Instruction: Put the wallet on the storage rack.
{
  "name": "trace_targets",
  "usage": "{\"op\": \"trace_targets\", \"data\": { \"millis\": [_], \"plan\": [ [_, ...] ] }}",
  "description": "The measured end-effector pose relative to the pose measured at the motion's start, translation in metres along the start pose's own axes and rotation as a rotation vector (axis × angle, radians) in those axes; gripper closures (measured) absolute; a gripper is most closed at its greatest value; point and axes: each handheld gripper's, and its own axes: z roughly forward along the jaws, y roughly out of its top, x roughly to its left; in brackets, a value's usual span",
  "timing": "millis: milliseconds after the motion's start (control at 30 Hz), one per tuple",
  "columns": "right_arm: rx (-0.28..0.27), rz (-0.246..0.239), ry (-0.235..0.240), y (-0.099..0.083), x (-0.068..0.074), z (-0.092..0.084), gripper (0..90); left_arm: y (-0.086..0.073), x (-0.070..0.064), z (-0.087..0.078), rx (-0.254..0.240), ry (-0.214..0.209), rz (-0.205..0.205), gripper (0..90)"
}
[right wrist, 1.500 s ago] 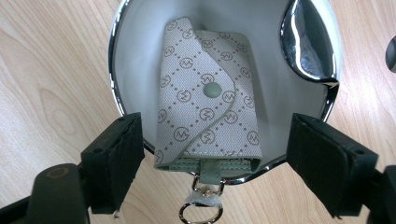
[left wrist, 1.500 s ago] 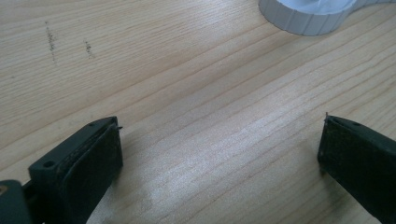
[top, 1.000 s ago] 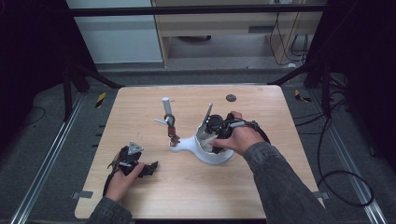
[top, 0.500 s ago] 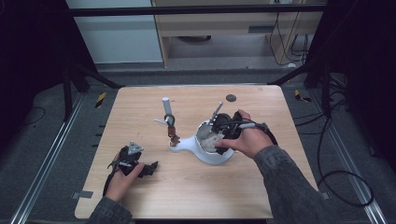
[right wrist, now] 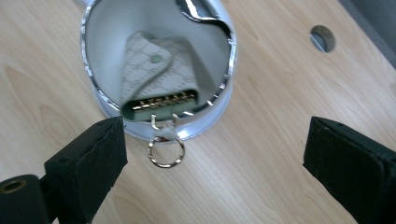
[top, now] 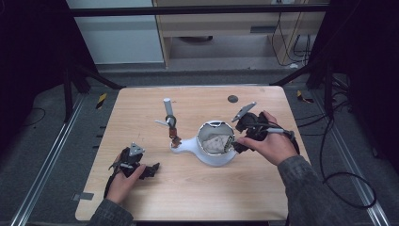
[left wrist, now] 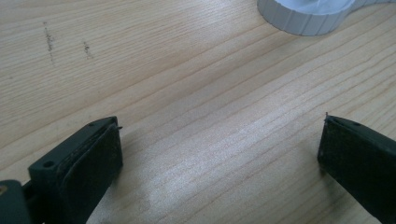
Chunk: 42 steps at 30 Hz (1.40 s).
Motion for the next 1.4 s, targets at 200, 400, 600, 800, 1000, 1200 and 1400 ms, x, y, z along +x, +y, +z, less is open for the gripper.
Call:
{"op": "trace_targets", "data": {
  "millis": [200, 400, 600, 800, 1000, 1200, 1400],
  "plan": [
    [-0.068, 0.073, -0.038, -0.031, -0.012, -0.001, 10.2, 0.000, 0.000, 0.000, 0.000, 0.000, -0.001, 0.0],
    [-0.114, 0.104, -0.051, -0.050, -0.014, 0.005, 11.3, 0.000, 0.000, 0.000, 0.002, 0.000, 0.002, 0.0],
    [-0.146, 0.147, -0.059, -0.068, -0.016, 0.014, 10.3, 0.000, 0.000, 0.000, 0.002, 0.000, 0.003, 0.0],
    [-0.156, 0.200, -0.051, -0.086, -0.015, 0.028, 10.1, 0.000, 0.000, 0.000, 0.002, 0.000, 0.001, 0.0],
    [-0.154, 0.256, -0.041, -0.103, -0.013, 0.040, 10.0, 0.000, 0.000, 0.000, 0.002, 0.000, 0.002, 0.0],
    [-0.148, 0.309, -0.022, -0.118, -0.011, 0.053, 9.0, 0.000, 0.000, 0.000, 0.002, 0.000, 0.002, 0.0],
    [-0.142, 0.374, -0.016, -0.133, -0.013, 0.067, 5.5, 0.000, 0.000, 0.000, 0.000, 0.000, 0.000, 0.0]
  ]
}}
